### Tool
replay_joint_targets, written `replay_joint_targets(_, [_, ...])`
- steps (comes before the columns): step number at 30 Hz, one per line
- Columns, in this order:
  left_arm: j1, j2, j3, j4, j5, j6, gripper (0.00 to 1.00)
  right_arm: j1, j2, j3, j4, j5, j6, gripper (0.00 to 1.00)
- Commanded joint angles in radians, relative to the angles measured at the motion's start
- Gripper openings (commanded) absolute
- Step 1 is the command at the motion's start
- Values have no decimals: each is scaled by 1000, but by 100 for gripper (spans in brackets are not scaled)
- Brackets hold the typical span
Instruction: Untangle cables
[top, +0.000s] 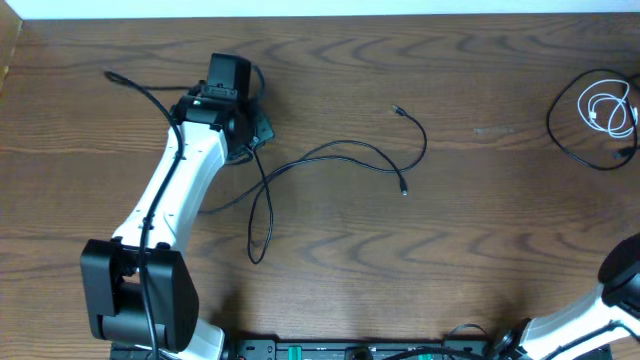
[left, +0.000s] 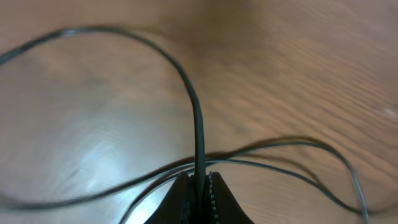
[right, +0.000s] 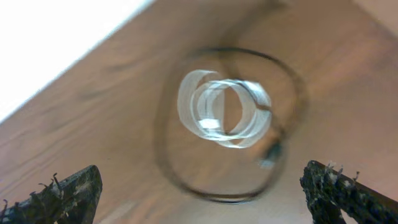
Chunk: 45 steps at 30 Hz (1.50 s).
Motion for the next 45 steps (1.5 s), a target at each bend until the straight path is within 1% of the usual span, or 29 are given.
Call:
replay_joint_targets(1, [-39, -4, 11, 51, 174, 233, 7, 49, -70, 28, -16, -225, -98, 99])
replay_joint_targets(3, [-68, -12, 30, 83, 206, 259, 8, 82, -78, 28, -25, -242, -98, 99])
replay_joint_targets(7, [-157, -28, 39, 148, 208, 263, 7, 153, -75, 27, -47, -229, -98, 99])
replay_joint_targets(15, [-309, -22, 32, 152, 204, 262, 8, 212, -71, 26, -51, -226, -98, 99])
replay_joint_targets(16, [-325, -19, 32, 153, 204, 262, 11, 215, -71, 26, -55, -226, -98, 99])
replay_joint_targets(18, [-357, -15, 32, 160, 204, 263, 24, 221, -69, 26, -62, -226, -98, 99])
replay_joint_targets(20, [-383, -14, 32, 166, 187, 263, 45, 225, -68, 24, -66, -226, -98, 99])
replay_joint_targets(21, [-393, -14, 32, 167, 156, 263, 61, 228, -68, 23, -69, -226, -98, 99])
replay_joint_targets(23, [-400, -16, 33, 171, 80, 263, 72, 234, -68, 20, -74, -227, -98, 99])
replay_joint_targets(24, [-400, -17, 37, 171, 51, 262, 75, 239, -68, 18, -76, -227, -98, 99])
replay_joint_targets(27, [-380, -35, 57, 166, 31, 262, 79, 261, -62, 16, -77, -227, -98, 99])
replay_joint_targets(30, [-335, -74, 83, 158, 31, 257, 81, 309, -50, 13, -85, -227, -123, 99])
replay_joint_targets(32, [-294, -109, 90, 154, 31, 226, 82, 351, -43, 2, -88, -227, -152, 99])
replay_joint_targets(35, [-213, -167, 90, 130, 31, 155, 82, 432, -28, -18, -95, -227, -214, 99])
replay_joint_targets(38, [-113, -215, 90, 71, 31, 96, 82, 520, 5, -20, -118, -226, -289, 99])
replay_joint_targets(42, [6, -248, 90, -13, 32, 86, 82, 647, 67, -21, -140, -201, -373, 99])
replay_joint_targets(45, [68, -252, 90, -63, 32, 86, 82, 742, 117, -21, -137, -156, -416, 99])
